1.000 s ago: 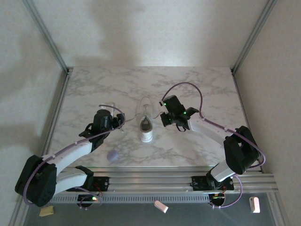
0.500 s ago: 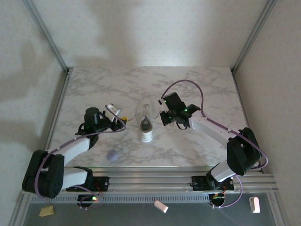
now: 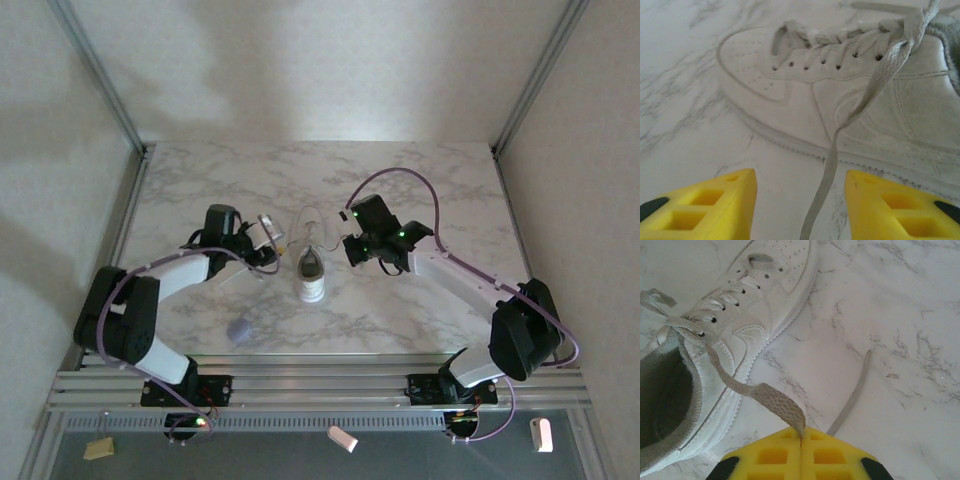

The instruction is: Tie the shoes

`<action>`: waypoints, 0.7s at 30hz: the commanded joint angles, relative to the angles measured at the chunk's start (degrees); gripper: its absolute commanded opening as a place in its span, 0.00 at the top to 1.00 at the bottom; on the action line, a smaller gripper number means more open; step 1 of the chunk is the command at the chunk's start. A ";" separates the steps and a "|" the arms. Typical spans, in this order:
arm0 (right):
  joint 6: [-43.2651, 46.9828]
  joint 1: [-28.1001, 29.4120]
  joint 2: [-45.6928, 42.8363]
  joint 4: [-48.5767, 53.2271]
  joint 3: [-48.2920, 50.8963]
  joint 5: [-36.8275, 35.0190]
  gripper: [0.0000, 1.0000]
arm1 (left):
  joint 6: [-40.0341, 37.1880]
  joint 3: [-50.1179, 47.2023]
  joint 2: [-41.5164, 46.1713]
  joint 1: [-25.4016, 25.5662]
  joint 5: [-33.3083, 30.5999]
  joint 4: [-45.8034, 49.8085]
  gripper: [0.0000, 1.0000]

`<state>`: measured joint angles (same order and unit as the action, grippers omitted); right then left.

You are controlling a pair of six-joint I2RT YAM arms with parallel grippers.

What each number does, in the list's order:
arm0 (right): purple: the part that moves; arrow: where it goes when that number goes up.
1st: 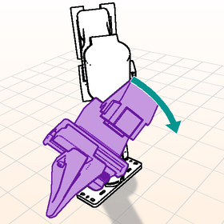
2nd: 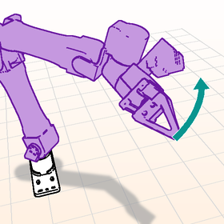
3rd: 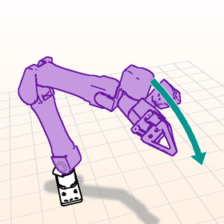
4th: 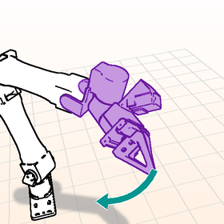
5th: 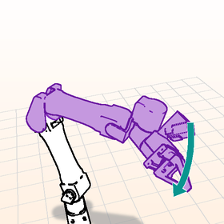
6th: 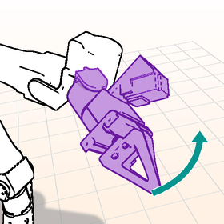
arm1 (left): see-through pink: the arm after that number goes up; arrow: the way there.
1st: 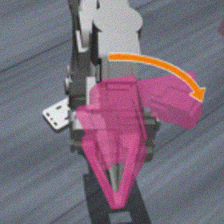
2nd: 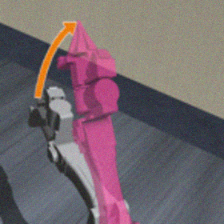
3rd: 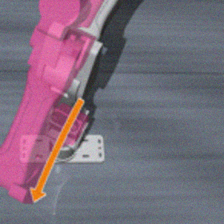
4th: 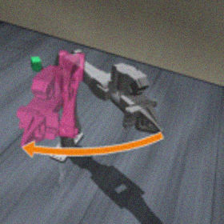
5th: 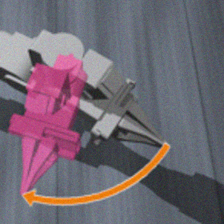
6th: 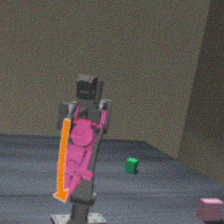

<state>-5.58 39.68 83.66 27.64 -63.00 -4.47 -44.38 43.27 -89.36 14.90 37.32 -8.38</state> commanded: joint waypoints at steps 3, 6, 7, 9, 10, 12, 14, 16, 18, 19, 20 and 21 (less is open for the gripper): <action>-0.48 0.31 -0.64 1.10 -0.28 -0.47 1.00 | -6.50 6.83 -5.94 2.68 -3.96 9.94 0.55; -0.48 0.33 -0.69 1.10 -0.45 -0.41 1.00 | -7.28 8.60 -7.36 2.81 -3.70 11.94 0.56; -0.48 0.40 -0.69 1.18 -0.45 -0.54 1.00 | -7.44 8.91 -7.80 2.94 -3.57 12.42 0.56; -0.48 0.40 -0.82 1.38 -0.45 -0.80 1.00 | -7.64 8.97 -8.56 3.19 -4.03 12.43 0.58; -0.48 0.40 -0.99 1.43 -0.37 -0.93 1.00 | -7.50 8.77 -8.85 3.21 -4.29 12.04 0.60; -0.43 0.45 -1.13 1.60 -0.28 -0.98 1.00 | -7.40 8.94 -9.48 3.37 -4.61 11.82 0.63; -0.29 0.40 -1.17 1.81 -0.11 -1.24 1.00 | -7.34 9.11 -9.68 3.61 -3.98 11.55 0.65; -0.26 0.40 -1.30 1.89 0.07 -1.51 1.00 | -7.23 9.22 -9.89 3.82 -3.83 11.08 0.70; -0.47 0.40 -1.53 1.86 0.25 -1.59 1.00 | -7.35 9.51 -10.34 4.00 -4.16 10.93 0.75; -0.48 0.40 -1.60 1.76 0.41 -1.59 1.00 | -7.43 9.71 -10.50 4.02 -4.19 11.08 0.78; -0.56 0.40 -1.74 1.70 0.51 -1.59 1.00 | -7.48 9.90 -10.52 4.05 -4.10 11.29 0.80; -0.60 0.40 -1.76 1.66 0.60 -1.64 1.00 | -7.69 9.93 -10.46 4.00 -3.95 11.58 0.84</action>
<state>-5.61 39.68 83.66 28.34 -62.98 -4.89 -51.11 51.46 -99.29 18.46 33.17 1.65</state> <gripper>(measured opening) 0.063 0.177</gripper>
